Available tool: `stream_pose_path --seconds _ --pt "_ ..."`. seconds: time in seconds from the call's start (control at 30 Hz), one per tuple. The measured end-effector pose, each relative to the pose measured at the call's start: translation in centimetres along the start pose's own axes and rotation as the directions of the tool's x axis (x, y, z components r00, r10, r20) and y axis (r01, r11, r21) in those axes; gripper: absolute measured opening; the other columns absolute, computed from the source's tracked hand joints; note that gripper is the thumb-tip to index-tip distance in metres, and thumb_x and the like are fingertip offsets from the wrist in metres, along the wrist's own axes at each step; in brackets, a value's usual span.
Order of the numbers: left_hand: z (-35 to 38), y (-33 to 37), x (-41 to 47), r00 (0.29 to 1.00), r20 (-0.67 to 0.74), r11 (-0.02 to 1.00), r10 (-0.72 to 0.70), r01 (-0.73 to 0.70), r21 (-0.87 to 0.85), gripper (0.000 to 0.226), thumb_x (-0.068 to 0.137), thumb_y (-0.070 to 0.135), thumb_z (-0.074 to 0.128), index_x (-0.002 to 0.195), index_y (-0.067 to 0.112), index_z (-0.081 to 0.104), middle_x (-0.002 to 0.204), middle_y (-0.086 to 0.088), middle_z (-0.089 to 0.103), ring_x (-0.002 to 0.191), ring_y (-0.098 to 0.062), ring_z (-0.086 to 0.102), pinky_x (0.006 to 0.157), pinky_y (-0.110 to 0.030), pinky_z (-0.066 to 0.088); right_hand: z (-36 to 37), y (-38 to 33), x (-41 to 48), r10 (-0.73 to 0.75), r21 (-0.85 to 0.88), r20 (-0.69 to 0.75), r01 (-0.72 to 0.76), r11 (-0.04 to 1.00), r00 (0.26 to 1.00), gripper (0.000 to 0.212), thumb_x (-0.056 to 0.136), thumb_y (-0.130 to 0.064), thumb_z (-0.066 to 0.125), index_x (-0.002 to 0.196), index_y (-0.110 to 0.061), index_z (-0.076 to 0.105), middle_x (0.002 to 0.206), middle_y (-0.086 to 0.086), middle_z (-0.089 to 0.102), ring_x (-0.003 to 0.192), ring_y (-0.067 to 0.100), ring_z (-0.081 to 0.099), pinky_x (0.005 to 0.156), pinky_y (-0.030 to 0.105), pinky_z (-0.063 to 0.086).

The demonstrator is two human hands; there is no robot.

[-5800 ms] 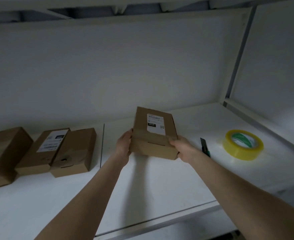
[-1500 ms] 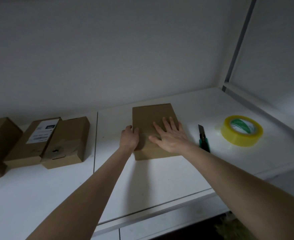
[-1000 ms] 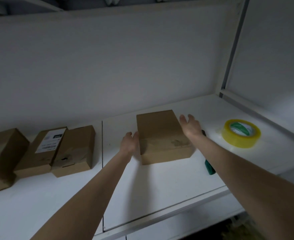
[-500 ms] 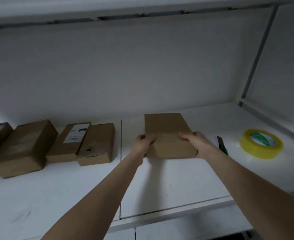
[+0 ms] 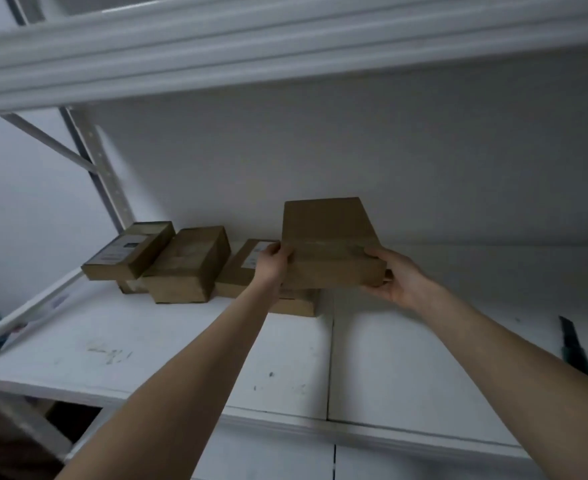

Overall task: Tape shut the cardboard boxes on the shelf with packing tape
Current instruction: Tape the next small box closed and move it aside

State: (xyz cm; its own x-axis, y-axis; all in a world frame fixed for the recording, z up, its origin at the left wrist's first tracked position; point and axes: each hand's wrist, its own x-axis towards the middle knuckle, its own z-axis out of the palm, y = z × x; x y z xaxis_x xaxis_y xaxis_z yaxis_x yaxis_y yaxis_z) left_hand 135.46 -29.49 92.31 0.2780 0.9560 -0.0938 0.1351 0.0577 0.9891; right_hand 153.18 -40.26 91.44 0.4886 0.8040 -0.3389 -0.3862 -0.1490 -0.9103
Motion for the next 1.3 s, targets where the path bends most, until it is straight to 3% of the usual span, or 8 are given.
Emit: stream_pose_path --seconds 0.2,0.4,0.7,0.87,1.0,1.1,1.17,1.3 --pt "-8.0 1.9 5.0 0.983 -0.111 0.934 0.149 -0.102 0.343 0.031 0.099 0.025 0.043 0.12 0.008 0.059 0.104 -0.008 0.064 0.093 -0.027 0.06 0.081 -0.037 0.051 9.4 -0.4 3.0 -0.056 0.009 0.076 0.056 0.998 0.996 0.021 0.088 -0.021 0.069 0.107 -0.014 0.062 0.105 0.011 0.059 0.092 0.024 0.06 0.055 0.034 0.06" --pt "-17.3 2.2 10.8 0.924 -0.133 0.64 0.359 -0.14 0.755 0.038 0.096 0.012 0.042 0.133 0.008 0.048 0.131 -0.013 0.053 0.114 -0.029 0.052 0.09 -0.035 0.044 21.5 2.2 6.2 -0.039 0.022 0.17 0.035 0.999 0.985 0.048 0.086 -0.025 0.073 0.129 -0.015 0.055 0.127 0.009 0.054 0.114 0.03 0.056 0.072 0.04 0.061" --pt "-23.2 0.6 16.5 0.943 -0.021 0.604 0.332 -0.196 0.772 0.05 0.092 0.011 0.045 0.142 0.008 0.04 0.142 -0.015 0.042 0.129 -0.032 0.04 0.101 -0.039 0.036 32.8 6.1 8.5 0.036 -0.017 0.141 -0.034 0.999 0.989 0.027 0.088 -0.022 0.069 0.107 -0.02 0.05 0.103 0.004 0.051 0.102 0.024 0.05 0.082 0.042 0.058" --pt "-22.2 -0.1 18.4 0.941 0.071 0.589 0.331 -0.265 0.763 0.048 0.093 0.01 0.046 0.141 0.008 0.042 0.145 -0.012 0.04 0.133 -0.03 0.035 0.104 -0.037 0.035 33.9 6.9 9.2 -0.029 -0.3 0.07 0.049 0.953 0.997 0.041 0.087 -0.04 0.068 0.114 -0.017 0.049 0.108 0.003 0.056 0.091 0.017 0.051 0.074 0.03 0.048" --pt "-19.2 0.9 18.0 0.86 0.121 0.55 0.497 -0.419 0.723 0.043 0.092 0.007 0.043 0.134 0.006 0.05 0.138 -0.012 0.049 0.126 -0.029 0.044 0.096 -0.035 0.04 32.6 5.9 9.4 -0.12 -0.465 0.099 0.153 0.872 0.988 0.037 0.095 -0.048 0.053 0.11 -0.014 0.054 0.108 0.005 0.058 0.088 0.018 0.053 0.077 0.032 0.046" --pt "-15.8 1.9 15.8 0.744 0.203 0.562 0.637 -0.628 0.538 0.039 0.092 -0.001 0.042 0.127 0.007 0.056 0.128 -0.013 0.056 0.114 -0.027 0.056 0.093 -0.035 0.045 28.2 4.8 10.3 -0.336 -0.617 -0.068 0.225 0.754 0.94 0.051 0.092 -0.045 0.059 0.126 -0.007 0.055 0.122 0.008 0.056 0.114 0.028 0.054 0.097 0.044 0.047" --pt "-12.9 1.7 14.6 0.738 0.304 0.59 0.603 -0.669 0.452 0.039 0.093 -0.003 0.039 0.127 0.007 0.055 0.126 -0.012 0.057 0.112 -0.025 0.058 0.094 -0.033 0.046 24.0 4.4 10.4 -0.382 -0.713 -0.221 0.119 0.691 0.897 0.067 0.084 -0.044 0.066 0.14 -0.016 0.042 0.138 0.011 0.043 0.129 0.031 0.042 0.104 0.042 0.042" --pt "-8.2 -0.6 14.1 0.89 0.414 0.652 0.189 -0.429 0.625 0.045 0.098 0.001 0.035 0.143 0.003 0.031 0.137 -0.018 0.045 0.114 -0.028 0.051 0.082 -0.026 0.043 17.3 4.8 9.0 -0.289 -0.813 -0.341 -0.127 0.568 0.895 0.09 0.08 -0.049 0.072 0.149 -0.017 0.023 0.147 0.016 0.027 0.135 0.036 0.03 0.106 0.043 0.034"
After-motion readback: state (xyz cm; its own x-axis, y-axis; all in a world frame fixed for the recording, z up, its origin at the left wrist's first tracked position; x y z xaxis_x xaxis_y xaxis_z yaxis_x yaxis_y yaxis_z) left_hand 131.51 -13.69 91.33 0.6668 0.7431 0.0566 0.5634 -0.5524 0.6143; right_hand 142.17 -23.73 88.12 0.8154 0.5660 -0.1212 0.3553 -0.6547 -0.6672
